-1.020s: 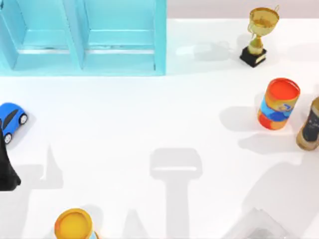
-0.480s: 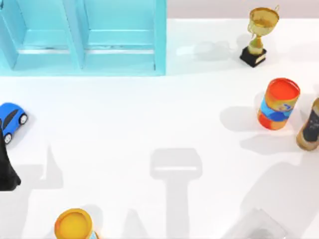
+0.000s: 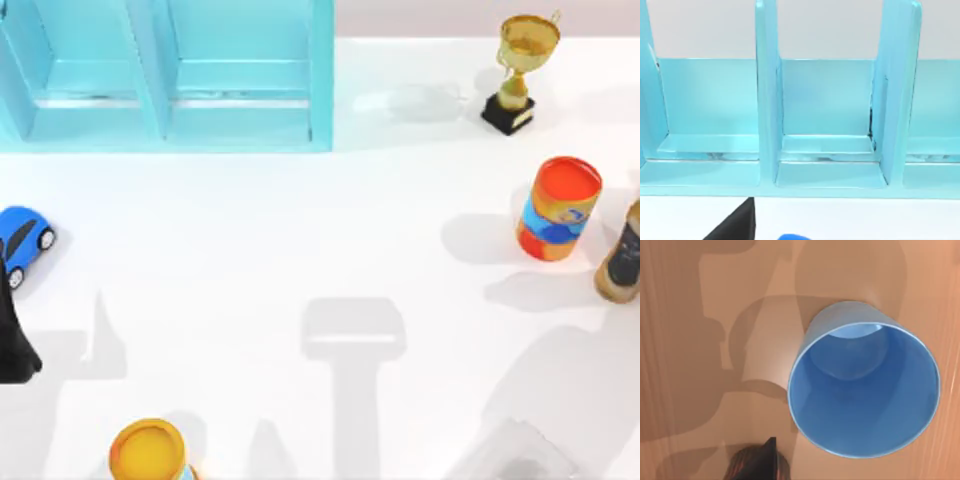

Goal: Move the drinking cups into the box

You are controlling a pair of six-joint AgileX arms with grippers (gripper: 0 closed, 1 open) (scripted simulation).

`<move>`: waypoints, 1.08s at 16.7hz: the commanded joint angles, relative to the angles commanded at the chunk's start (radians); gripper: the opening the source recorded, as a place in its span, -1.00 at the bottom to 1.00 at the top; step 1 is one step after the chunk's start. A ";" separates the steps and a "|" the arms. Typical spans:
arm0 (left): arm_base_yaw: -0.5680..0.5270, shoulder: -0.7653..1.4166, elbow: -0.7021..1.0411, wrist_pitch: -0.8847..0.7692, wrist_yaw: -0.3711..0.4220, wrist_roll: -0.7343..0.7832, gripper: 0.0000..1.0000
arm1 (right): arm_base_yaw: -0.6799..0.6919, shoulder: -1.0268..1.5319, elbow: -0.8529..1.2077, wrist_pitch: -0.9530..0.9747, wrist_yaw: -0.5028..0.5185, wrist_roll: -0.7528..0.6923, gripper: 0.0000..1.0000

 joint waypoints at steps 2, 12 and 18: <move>0.000 0.000 0.000 0.000 0.000 0.000 1.00 | 0.000 0.000 0.000 0.000 0.000 0.000 1.00; 0.000 0.000 0.000 0.000 0.000 0.000 1.00 | -0.008 0.017 0.160 -0.150 -0.003 -0.002 1.00; 0.000 0.000 0.000 0.000 0.000 0.000 1.00 | -0.007 0.025 0.409 -0.385 -0.001 -0.004 1.00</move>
